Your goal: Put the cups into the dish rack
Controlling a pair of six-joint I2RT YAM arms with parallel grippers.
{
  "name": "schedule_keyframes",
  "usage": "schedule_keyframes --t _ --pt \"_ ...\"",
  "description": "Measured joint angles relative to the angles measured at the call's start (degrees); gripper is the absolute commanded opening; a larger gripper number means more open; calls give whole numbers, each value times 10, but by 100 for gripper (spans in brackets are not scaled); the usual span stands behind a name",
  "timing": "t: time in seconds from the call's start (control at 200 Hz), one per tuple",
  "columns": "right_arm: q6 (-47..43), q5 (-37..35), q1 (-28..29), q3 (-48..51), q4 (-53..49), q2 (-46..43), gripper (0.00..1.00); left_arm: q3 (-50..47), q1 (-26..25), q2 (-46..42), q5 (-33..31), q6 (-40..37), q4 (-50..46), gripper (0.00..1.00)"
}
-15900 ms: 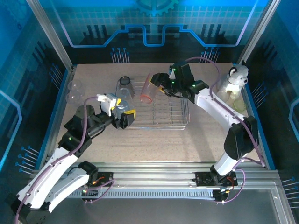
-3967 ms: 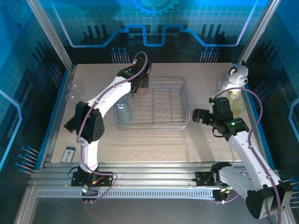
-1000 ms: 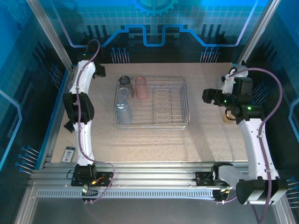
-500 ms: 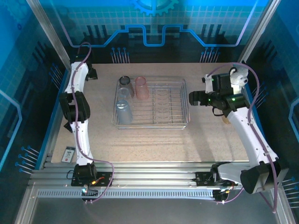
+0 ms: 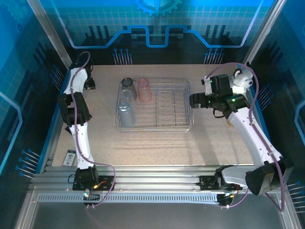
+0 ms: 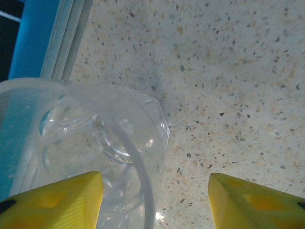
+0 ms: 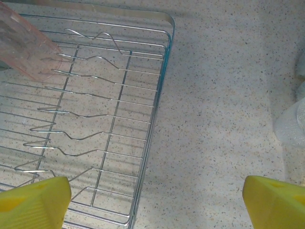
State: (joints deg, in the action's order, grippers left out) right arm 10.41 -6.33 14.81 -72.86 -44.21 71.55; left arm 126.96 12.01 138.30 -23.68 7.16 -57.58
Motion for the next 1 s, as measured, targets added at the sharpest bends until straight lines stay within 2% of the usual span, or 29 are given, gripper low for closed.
schedule_keyframes --t 0.255,0.385,0.455,0.595,0.695,0.821,0.891,1.001 --pt "0 -11 11 0 0 0 94 -14 2 0 1 -1 20 27" --pt "0 -18 22 0 0 0 94 -37 2 -10 5 -2 43 7" --pt "0 -25 27 0 0 -1 94 -60 2 -28 15 -3 59 0" --pt "0 -29 29 1 0 -12 94 -147 -1 -97 41 -7 124 0" --pt "0 -30 29 1 0 -21 94 -213 -5 -177 64 -12 172 0" --pt "0 -32 33 1 2 -25 93 -248 -6 -282 108 -11 221 0" --pt "1 -31 34 1 8 -27 90 -271 -5 -350 157 -6 261 0" --pt "-4 -35 54 1 29 -28 89 -336 -3 -469 277 25 340 0"
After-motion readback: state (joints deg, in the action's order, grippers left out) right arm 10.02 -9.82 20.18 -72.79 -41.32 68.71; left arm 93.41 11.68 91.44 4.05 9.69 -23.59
